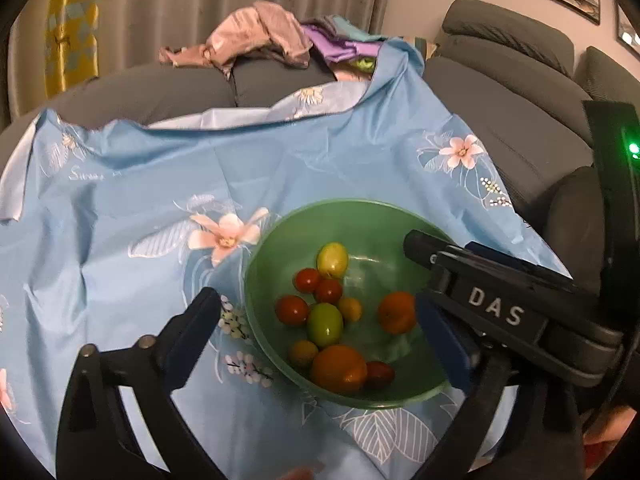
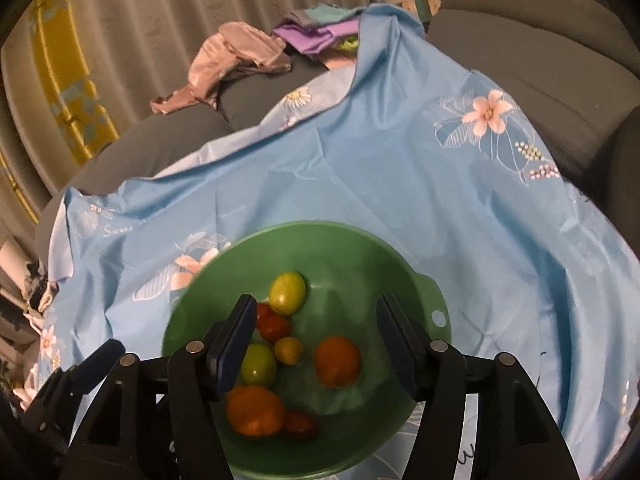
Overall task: Organize fruits
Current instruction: 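Carry both mandarins over the green bowl and open both tools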
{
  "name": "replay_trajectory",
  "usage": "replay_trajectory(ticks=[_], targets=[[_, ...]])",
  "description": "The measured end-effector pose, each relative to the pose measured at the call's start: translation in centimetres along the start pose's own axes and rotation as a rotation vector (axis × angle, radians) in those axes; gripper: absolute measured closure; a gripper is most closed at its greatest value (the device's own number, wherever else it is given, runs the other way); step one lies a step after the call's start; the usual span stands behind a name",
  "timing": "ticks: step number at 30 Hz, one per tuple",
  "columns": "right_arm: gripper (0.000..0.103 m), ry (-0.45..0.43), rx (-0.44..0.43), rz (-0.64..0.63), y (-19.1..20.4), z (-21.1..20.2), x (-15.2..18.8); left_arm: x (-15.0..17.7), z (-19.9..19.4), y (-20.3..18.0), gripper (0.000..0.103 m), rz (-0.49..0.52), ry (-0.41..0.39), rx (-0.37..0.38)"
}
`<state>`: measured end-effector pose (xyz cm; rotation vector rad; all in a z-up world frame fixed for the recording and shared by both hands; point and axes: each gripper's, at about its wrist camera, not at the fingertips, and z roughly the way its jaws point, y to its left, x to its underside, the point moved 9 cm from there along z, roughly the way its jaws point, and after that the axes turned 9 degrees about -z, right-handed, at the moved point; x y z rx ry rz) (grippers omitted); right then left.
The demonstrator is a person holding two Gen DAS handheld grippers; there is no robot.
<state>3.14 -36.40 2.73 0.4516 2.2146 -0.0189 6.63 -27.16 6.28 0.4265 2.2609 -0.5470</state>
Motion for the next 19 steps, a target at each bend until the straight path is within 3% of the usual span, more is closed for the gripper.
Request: replay_trajectory(ticks=[19], targets=[[0.04, -0.028, 0.023, -0.028, 0.6, -1.2, -0.3, 0.3, -2.0, 1.7, 0.001, -0.031, -0.026, -0.023]])
